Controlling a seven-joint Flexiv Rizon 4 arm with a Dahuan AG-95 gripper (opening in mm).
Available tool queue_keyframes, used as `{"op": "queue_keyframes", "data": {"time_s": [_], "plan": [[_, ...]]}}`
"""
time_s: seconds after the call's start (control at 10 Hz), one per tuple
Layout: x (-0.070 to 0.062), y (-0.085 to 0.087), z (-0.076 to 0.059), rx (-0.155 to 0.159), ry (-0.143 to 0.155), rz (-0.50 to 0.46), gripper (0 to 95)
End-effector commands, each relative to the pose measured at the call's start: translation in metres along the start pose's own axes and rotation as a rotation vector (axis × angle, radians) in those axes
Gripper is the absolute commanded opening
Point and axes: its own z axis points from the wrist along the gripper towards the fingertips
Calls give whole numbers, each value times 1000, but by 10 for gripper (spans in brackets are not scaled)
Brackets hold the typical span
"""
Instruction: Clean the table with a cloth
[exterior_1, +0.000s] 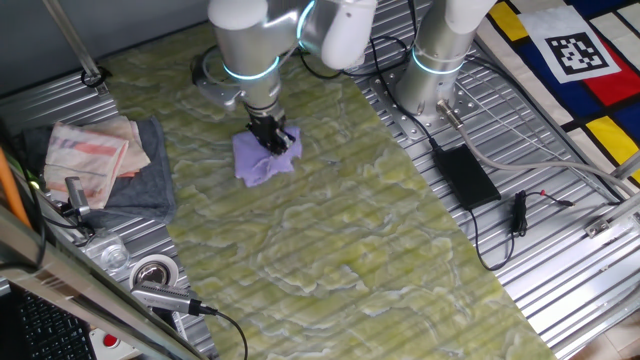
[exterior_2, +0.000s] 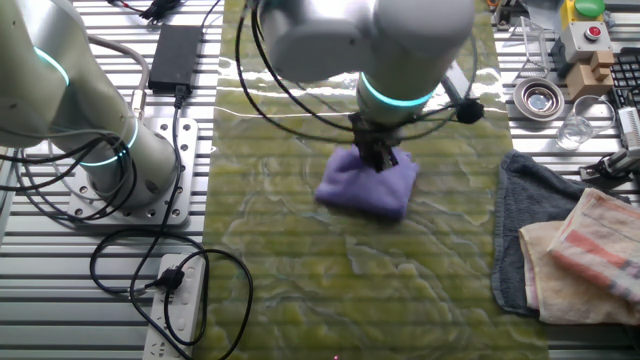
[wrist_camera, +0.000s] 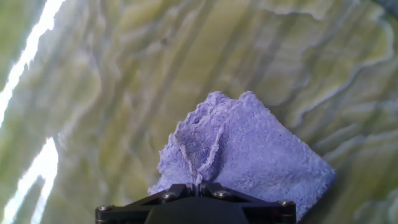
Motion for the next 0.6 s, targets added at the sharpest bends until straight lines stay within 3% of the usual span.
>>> {"op": "queue_keyframes", "data": {"time_s": [0.1, 0.4, 0.6], "plan": [[-12, 16, -9, 2, -19, 98, 0], [-17, -7, -16, 26, -5, -21, 0], [-28, -30, -26, 75, 34, -143, 0]]}}
